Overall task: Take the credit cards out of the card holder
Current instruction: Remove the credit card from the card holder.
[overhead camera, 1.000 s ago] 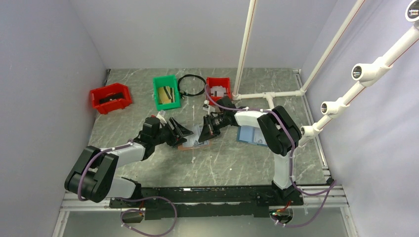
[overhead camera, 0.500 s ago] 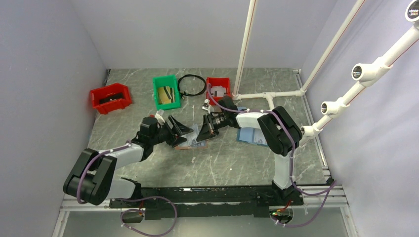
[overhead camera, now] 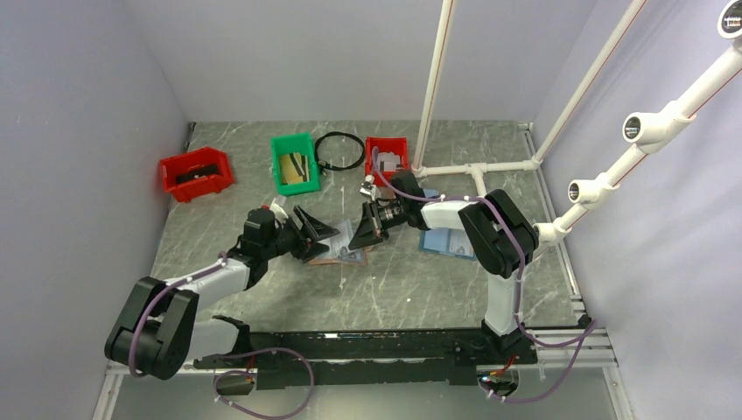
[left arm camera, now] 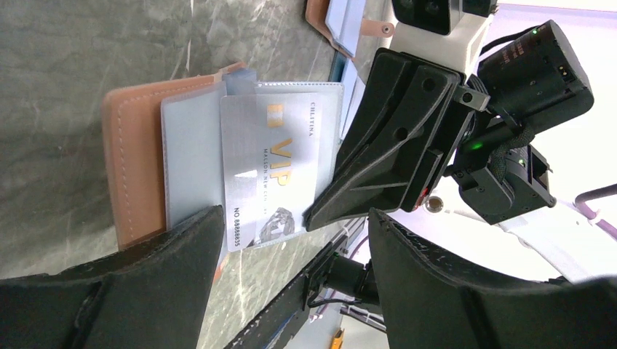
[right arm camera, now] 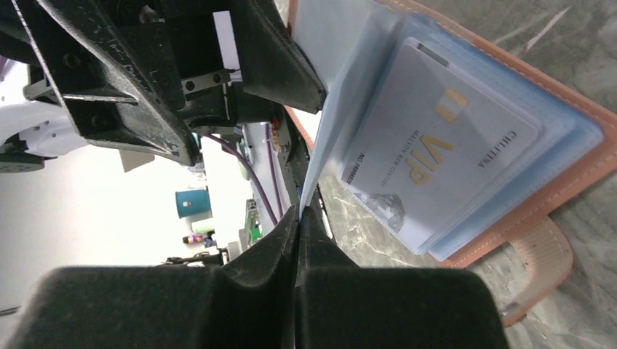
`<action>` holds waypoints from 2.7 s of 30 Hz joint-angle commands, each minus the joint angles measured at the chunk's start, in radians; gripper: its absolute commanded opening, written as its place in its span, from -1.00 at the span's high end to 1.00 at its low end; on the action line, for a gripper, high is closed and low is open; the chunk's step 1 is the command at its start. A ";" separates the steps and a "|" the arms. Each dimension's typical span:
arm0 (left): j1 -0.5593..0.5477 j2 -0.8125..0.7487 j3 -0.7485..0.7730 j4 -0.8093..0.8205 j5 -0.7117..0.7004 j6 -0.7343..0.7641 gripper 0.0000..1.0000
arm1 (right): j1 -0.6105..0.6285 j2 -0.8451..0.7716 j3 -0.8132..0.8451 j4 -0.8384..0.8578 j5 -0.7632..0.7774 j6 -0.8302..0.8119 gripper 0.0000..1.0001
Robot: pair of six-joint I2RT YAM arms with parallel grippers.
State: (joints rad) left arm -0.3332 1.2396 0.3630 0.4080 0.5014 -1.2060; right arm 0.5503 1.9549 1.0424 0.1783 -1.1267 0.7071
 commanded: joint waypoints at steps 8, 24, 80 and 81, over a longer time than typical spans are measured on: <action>0.005 0.029 -0.044 -0.030 -0.032 -0.031 -0.52 | 0.020 0.013 0.078 -0.327 0.261 -0.235 1.00; 0.003 0.210 0.016 0.060 -0.017 0.003 -0.47 | 0.062 -0.007 0.139 -0.482 0.517 -0.393 0.35; -0.029 0.601 0.075 0.434 0.124 -0.046 1.00 | 0.082 0.077 0.201 -0.573 0.708 -0.462 0.93; -0.026 0.578 0.072 0.395 0.122 -0.025 1.00 | 0.080 0.075 0.200 -0.573 0.713 -0.462 0.93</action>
State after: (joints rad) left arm -0.3485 1.8446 0.4500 0.8543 0.6044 -1.2839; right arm 0.6235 1.9804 1.2575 -0.3725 -0.5434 0.2905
